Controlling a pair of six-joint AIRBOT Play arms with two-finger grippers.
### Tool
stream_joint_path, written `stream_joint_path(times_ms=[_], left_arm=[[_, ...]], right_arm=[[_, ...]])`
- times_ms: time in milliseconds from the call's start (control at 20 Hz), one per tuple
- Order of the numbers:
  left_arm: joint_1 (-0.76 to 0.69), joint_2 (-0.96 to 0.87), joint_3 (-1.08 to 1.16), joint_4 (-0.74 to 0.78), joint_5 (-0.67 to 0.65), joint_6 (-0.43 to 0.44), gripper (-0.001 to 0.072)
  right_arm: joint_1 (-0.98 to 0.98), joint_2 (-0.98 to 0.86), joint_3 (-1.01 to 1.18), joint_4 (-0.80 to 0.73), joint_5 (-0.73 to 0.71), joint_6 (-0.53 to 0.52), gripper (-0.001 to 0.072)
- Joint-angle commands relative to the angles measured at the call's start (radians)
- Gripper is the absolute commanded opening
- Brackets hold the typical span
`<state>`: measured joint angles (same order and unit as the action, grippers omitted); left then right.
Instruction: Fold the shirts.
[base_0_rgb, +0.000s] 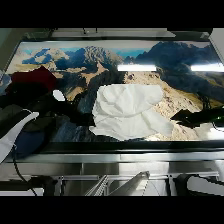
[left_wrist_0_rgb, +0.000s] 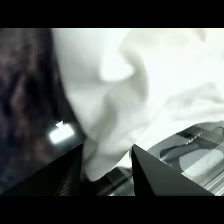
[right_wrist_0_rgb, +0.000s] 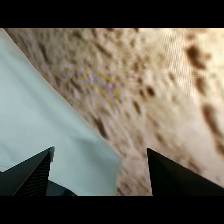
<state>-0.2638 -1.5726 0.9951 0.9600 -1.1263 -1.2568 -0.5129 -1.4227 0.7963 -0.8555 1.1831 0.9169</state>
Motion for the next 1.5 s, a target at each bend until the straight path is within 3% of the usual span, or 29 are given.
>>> stream_joint_path(times_ms=[0,50,150,400,450,500,550,700,850,1050,1150,1200,1450], left_arm=[[-0.020,-0.002,0.000,0.008,0.053,0.003,0.0001],[-0.017,-0.002,0.000,0.008,0.052,0.001,0.0026],[-0.017,-0.001,0.001,0.006,0.043,-0.001,0.0026],[-0.018,-0.001,0.001,0.006,0.026,0.000,0.0026],[-0.018,-0.001,0.001,0.006,0.026,0.000,0.0026],[-0.018,-0.001,0.001,0.006,0.026,0.000,0.0027],[-0.018,0.002,0.001,0.005,0.025,0.000,0.0026],[-0.010,0.051,0.026,-0.040,0.004,0.037,0.0026],[0.049,0.146,0.146,-0.294,-0.118,0.162,0.0026],[0.185,0.308,0.402,-0.753,-0.272,0.276,0.0026],[0.256,0.387,0.522,-0.891,-0.278,0.281,0.0026],[0.290,0.424,0.572,-0.929,-0.267,0.281,0.0026],[0.415,0.598,0.731,-0.944,-0.122,0.261,0.0026]], right_arm=[[0.019,-0.014,-0.027,0.000,-0.020,-0.019,0.0658],[0.036,-0.024,-0.030,0.005,-0.016,-0.018,0.0638],[0.076,-0.045,-0.031,0.007,0.021,-0.018,0.0482],[0.101,-0.054,-0.031,0.007,0.127,0.001,0.0479],[0.103,-0.054,-0.031,0.007,0.127,0.001,0.0393],[0.112,-0.054,-0.031,0.007,0.133,0.000,0.0141],[0.125,-0.054,-0.031,0.018,0.134,-0.001,0.0027],[0.142,-0.047,-0.027,0.160,0.162,-0.065,0.0015],[0.130,0.006,0.028,0.421,0.336,-0.130,0.0015],[0.059,0.229,0.211,1.029,0.583,-0.135,0.0015],[-0.018,0.362,0.333,1.256,0.546,-0.135,0.0015],[-0.060,0.421,0.394,1.293,0.497,-0.134,0.0015],[-0.163,0.657,0.610,1.286,0.198,-0.182,0.0015]])
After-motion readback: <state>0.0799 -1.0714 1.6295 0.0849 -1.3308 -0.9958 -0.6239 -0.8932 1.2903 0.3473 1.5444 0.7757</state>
